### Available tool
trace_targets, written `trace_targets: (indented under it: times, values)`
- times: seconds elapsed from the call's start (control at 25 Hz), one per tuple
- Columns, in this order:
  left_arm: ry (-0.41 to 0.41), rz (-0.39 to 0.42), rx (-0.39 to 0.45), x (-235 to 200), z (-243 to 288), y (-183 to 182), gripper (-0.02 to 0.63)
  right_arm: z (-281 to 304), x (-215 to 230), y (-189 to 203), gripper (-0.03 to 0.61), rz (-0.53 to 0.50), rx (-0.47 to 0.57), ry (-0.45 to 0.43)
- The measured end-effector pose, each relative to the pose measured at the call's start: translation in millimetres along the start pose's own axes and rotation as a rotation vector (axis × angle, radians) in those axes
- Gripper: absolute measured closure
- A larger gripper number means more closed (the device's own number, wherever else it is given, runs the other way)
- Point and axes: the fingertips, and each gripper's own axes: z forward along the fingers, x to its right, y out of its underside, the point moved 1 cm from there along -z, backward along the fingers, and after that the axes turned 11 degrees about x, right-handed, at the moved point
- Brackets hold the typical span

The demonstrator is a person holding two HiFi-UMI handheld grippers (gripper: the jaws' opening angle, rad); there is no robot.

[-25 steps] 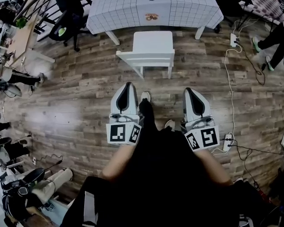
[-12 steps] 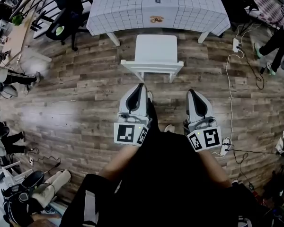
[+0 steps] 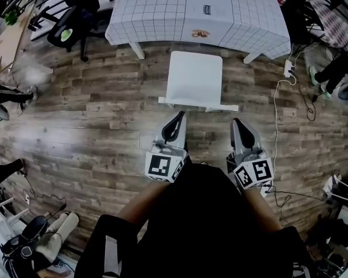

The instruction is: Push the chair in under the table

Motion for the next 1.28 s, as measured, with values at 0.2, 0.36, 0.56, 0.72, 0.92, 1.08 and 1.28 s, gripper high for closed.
trace_targets:
  times: [0.2, 0.36, 0.56, 0.72, 0.92, 1.08, 1.28]
  values:
    - [0.032, -0.022, -0.028, -41, 37, 0, 0.606, 59, 1, -2, 0.581, -0.035, -0.036, 0.007]
    - [0.072, -0.018, -0.060, -67, 54, 4, 0.605, 85, 2, 2, 0.581, -0.038, -0.057, 0.032]
    - [0.165, 0.002, -0.165, -79, 72, 29, 0.606, 95, 17, 21, 0.581, -0.076, -0.149, 0.037]
    - [0.189, 0.033, -0.263, -88, 79, 59, 0.604, 100, 38, 44, 0.581, -0.118, -0.235, -0.004]
    - [0.267, 0.096, -0.346, -93, 87, 93, 0.604, 112, 60, 84, 0.580, -0.166, -0.355, -0.064]
    - [0.338, 0.103, -0.422, -102, 97, 117, 0.604, 118, 73, 113, 0.569, -0.221, -0.461, -0.138]
    - [0.549, 0.203, -0.664, -92, 89, 177, 0.436, 114, 78, 168, 0.463, -0.321, -0.659, -0.295]
